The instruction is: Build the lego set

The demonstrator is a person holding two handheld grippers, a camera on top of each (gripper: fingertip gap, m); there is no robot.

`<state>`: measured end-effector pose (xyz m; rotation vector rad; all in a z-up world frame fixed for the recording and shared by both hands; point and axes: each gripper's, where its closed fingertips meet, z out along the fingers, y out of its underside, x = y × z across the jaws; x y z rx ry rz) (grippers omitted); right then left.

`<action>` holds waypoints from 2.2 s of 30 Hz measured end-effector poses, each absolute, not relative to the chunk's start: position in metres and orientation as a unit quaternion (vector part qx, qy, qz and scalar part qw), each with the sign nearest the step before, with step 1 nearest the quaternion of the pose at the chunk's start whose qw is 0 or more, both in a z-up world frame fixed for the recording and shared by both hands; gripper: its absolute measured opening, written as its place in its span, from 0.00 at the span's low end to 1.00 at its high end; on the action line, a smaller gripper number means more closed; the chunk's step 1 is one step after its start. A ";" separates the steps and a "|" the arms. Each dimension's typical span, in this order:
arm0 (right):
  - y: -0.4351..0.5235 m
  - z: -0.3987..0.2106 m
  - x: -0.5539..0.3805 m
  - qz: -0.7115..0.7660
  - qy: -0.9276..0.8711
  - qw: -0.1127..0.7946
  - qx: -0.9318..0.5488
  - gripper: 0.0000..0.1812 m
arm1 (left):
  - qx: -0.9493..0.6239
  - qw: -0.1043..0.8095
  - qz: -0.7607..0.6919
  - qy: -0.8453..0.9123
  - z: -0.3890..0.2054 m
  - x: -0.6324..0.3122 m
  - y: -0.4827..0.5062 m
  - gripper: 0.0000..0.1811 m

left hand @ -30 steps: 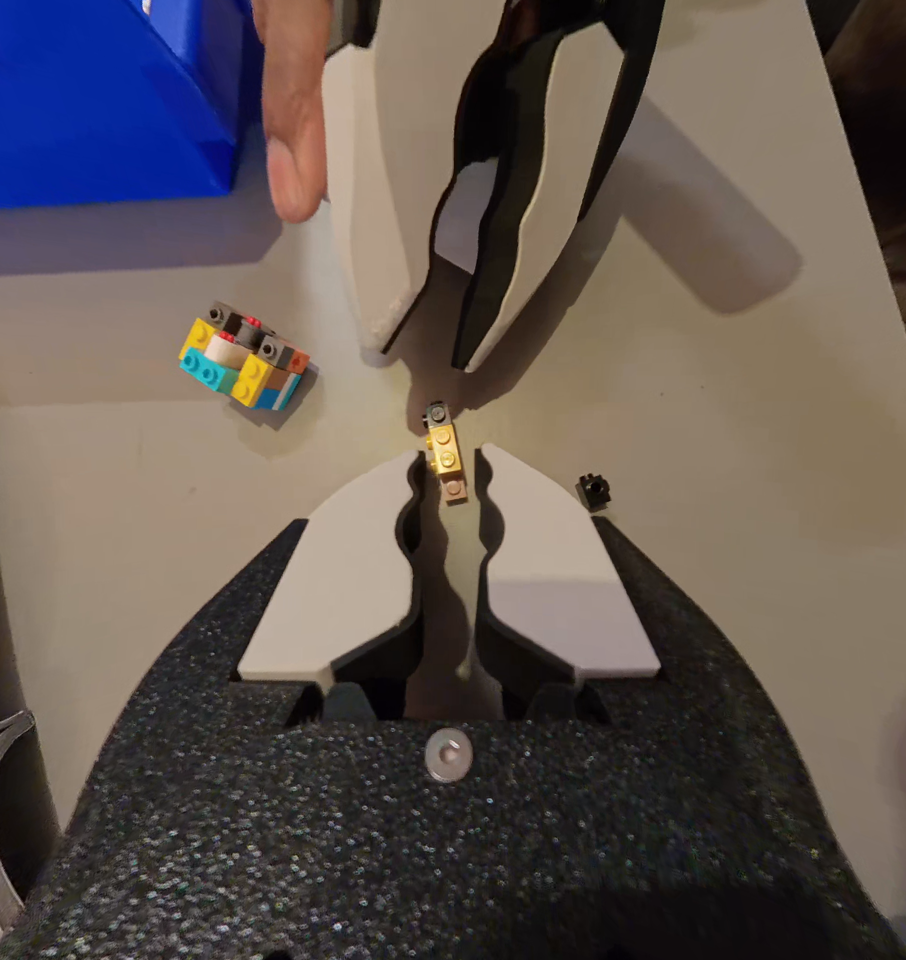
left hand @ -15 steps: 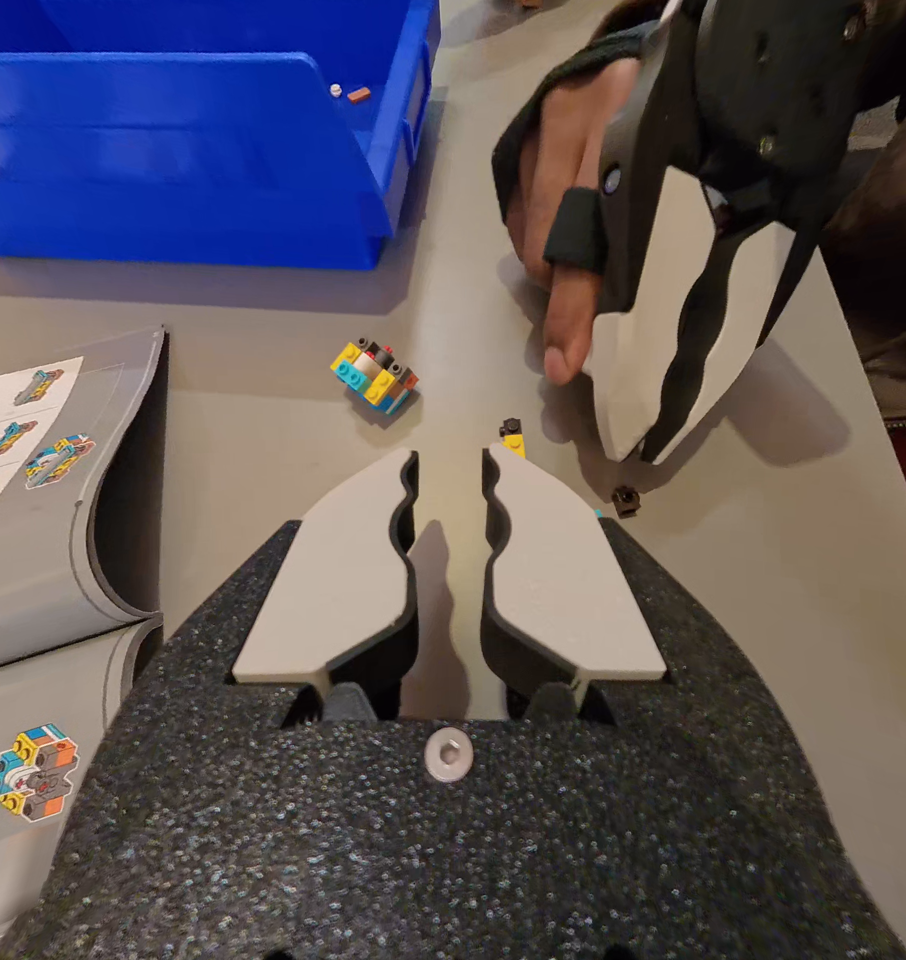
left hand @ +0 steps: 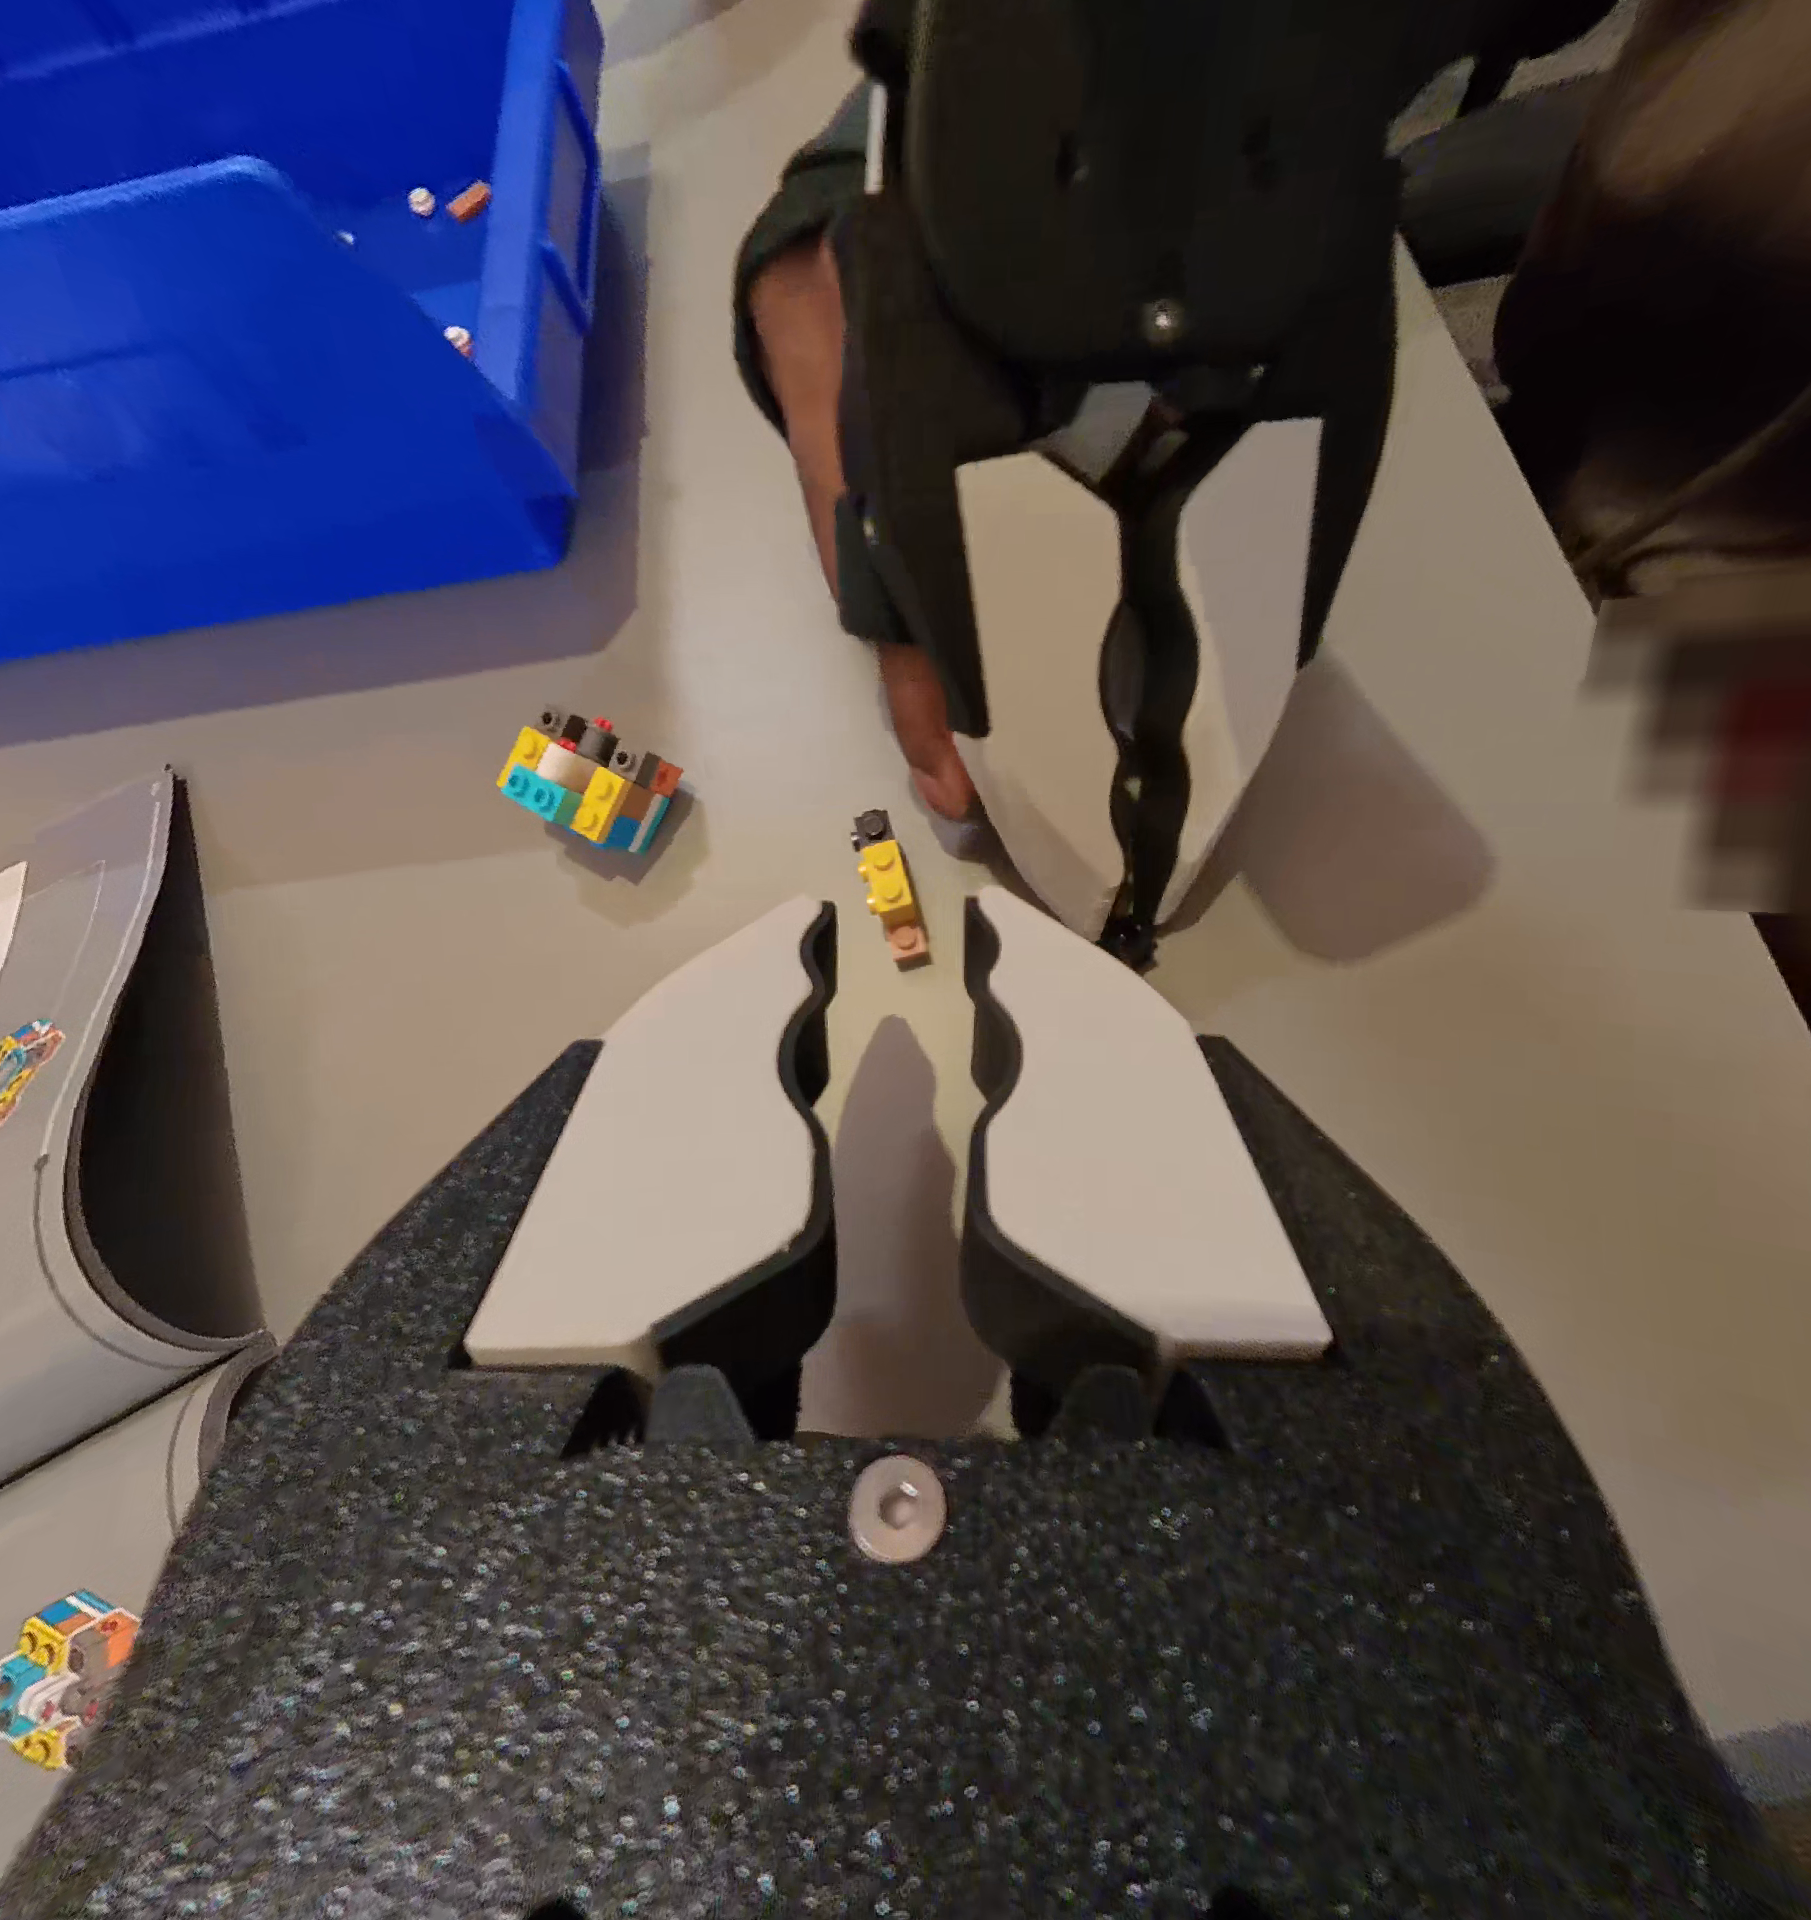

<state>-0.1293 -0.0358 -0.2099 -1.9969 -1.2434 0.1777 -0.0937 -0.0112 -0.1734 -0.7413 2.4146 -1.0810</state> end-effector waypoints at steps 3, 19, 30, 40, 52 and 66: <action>-0.035 -0.211 -0.130 0.085 -0.479 0.372 -0.791 0.05 | -0.251 0.206 -0.377 0.867 -0.176 -0.095 -0.009 0.13; -0.029 -0.174 -0.096 0.239 -0.332 0.446 -0.796 0.04 | -0.112 0.337 -0.360 0.863 -0.158 -0.091 -0.034 0.12; -0.026 -0.156 -0.085 0.371 -0.220 0.443 -0.786 0.04 | -0.033 0.452 -0.291 0.842 -0.148 -0.083 -0.036 0.14; -0.026 -0.147 -0.084 0.403 -0.198 0.449 -0.773 0.04 | -0.045 0.478 -0.266 0.836 -0.151 -0.071 -0.031 0.06; -0.022 -0.107 -0.070 0.465 -0.145 0.528 -0.695 0.06 | -0.186 0.407 -0.582 0.679 -0.093 -0.067 -0.024 0.06; -0.042 -0.080 -0.091 0.640 -0.123 0.488 -0.580 0.10 | -0.134 0.372 -0.658 0.641 -0.079 -0.083 -0.051 0.06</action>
